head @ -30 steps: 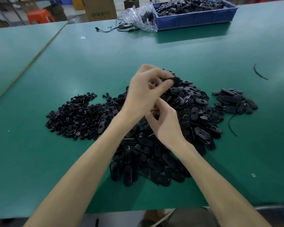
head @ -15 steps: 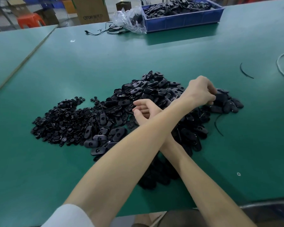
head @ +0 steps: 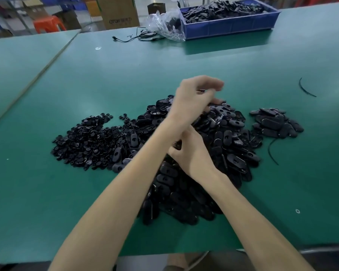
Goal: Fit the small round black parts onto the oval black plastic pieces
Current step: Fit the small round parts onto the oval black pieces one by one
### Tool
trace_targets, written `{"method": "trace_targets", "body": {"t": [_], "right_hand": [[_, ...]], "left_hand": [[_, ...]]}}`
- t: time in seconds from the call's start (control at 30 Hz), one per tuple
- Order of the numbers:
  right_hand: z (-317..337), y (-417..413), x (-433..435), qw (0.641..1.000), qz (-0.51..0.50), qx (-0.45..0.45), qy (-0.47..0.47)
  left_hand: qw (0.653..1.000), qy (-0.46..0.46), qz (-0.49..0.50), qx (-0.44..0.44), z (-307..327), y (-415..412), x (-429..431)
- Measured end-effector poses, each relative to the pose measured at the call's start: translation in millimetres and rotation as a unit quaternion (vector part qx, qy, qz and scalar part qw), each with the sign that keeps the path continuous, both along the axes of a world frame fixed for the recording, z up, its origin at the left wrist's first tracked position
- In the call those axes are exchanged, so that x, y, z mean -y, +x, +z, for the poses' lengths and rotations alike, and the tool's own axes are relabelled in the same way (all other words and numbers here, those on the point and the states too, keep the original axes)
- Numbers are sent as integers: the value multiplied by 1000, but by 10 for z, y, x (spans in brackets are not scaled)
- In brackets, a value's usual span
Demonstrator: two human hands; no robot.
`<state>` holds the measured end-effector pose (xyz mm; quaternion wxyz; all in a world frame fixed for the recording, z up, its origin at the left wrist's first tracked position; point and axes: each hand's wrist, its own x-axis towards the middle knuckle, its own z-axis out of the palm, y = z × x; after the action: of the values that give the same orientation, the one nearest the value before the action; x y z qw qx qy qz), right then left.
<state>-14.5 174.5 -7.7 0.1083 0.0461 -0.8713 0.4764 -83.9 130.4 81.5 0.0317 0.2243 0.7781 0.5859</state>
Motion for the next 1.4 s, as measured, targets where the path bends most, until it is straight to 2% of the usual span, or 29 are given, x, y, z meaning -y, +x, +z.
{"method": "trace_targets", "body": {"t": [0.1,0.17,0.23,0.3,0.37,0.43,0.5,0.73,1.1,1.3,1.4], "right_hand": [[-35,-20,16,999,-16,0,38],[-17,-21,33,997,-17,-3,79],[-6,-13,30,994,-16,-1,106],[8,-14,37,992,-8,6,127],[7,-7,39,992,-7,10,129],[8,0,38,991,-12,7,129],[7,1,32,992,-17,9,126],[39,-3,29,996,-35,-4,86],[67,24,8,996,-43,-31,-73],[71,25,12,994,-46,-29,-90],[70,28,14,995,-44,-29,-85]], "left_hand": [[996,-17,85,-14,-100,-97,488],[983,-107,145,-47,-225,-158,799],[948,-230,202,-91,-378,-196,1083],[910,-307,256,-111,-525,-216,1313],[876,-374,288,-104,-643,-223,1464],[856,-418,297,-72,-705,-218,1534],[848,-434,300,-57,-725,-209,1559],[842,-422,324,-89,-752,-212,1537],[838,-417,339,-96,-790,-220,1545],[808,-440,379,-105,-781,-223,1647],[788,-473,387,-75,-783,-234,1700]]}}
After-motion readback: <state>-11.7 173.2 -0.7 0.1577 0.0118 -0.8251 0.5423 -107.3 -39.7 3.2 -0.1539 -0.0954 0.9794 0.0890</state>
